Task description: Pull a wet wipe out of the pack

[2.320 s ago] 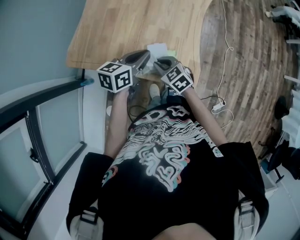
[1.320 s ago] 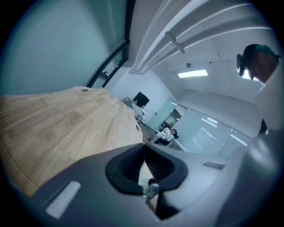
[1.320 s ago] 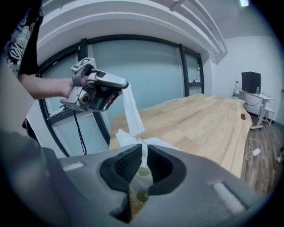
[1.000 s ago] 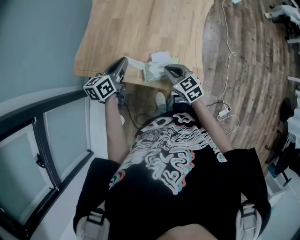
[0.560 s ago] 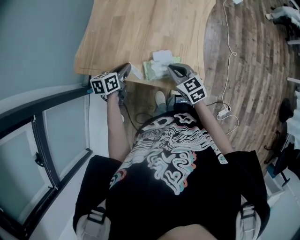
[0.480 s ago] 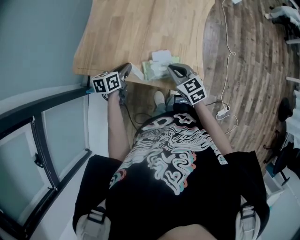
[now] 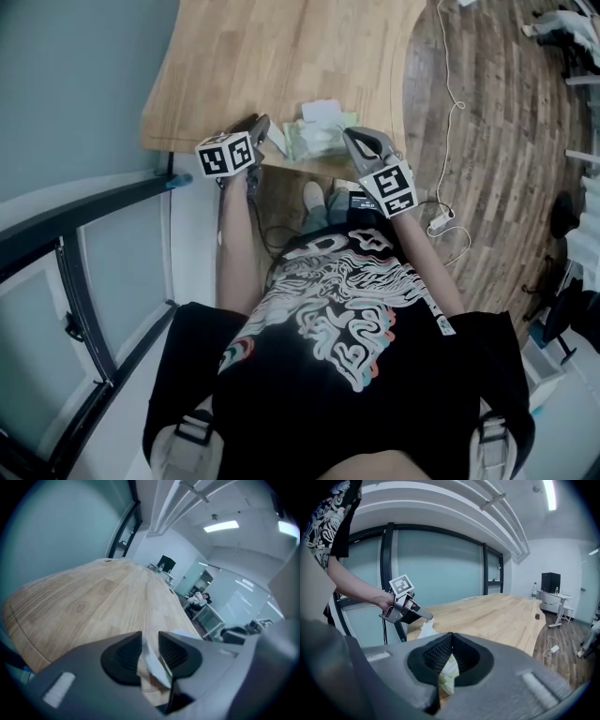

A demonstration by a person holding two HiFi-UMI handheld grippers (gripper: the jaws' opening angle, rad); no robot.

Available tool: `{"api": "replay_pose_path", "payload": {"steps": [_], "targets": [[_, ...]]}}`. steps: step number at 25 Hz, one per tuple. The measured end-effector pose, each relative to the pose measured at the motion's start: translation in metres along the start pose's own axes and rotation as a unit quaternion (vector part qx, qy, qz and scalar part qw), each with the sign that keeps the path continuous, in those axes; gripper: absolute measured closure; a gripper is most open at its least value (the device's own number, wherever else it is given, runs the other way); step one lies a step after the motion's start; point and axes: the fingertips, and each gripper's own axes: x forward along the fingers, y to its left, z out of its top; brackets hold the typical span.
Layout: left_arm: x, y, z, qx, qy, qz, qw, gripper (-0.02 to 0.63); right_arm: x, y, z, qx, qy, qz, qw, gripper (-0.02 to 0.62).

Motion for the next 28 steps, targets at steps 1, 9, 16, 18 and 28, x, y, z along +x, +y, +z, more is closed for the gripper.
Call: {"api": "replay_pose_path", "payload": {"steps": [1,9,16,18,28], "targets": [[0.000,-0.001,0.001,0.000,-0.004,-0.002,1.0000,0.529,0.000,-0.001,0.002,-0.005,-0.002,-0.005,1.000,0.595],[-0.009,0.007,0.002,-0.003,-0.031,0.001,0.9995,0.428,-0.012,0.006,0.015,-0.013,-0.012,-0.028,0.999,0.595],[-0.036,-0.008,0.017,0.067,-0.089,0.007,0.9938,0.528,-0.032,0.015,0.024,-0.006,-0.026,-0.066,0.997,0.595],[-0.045,-0.021,0.018,0.103,-0.100,0.002,0.9895,0.617,-0.040,0.018,0.028,-0.003,-0.032,-0.076,0.997,0.595],[-0.128,-0.130,0.042,0.222,-0.255,-0.074,0.9380,0.617,-0.070,0.037,0.067,0.019,-0.100,-0.104,0.989,0.595]]}}
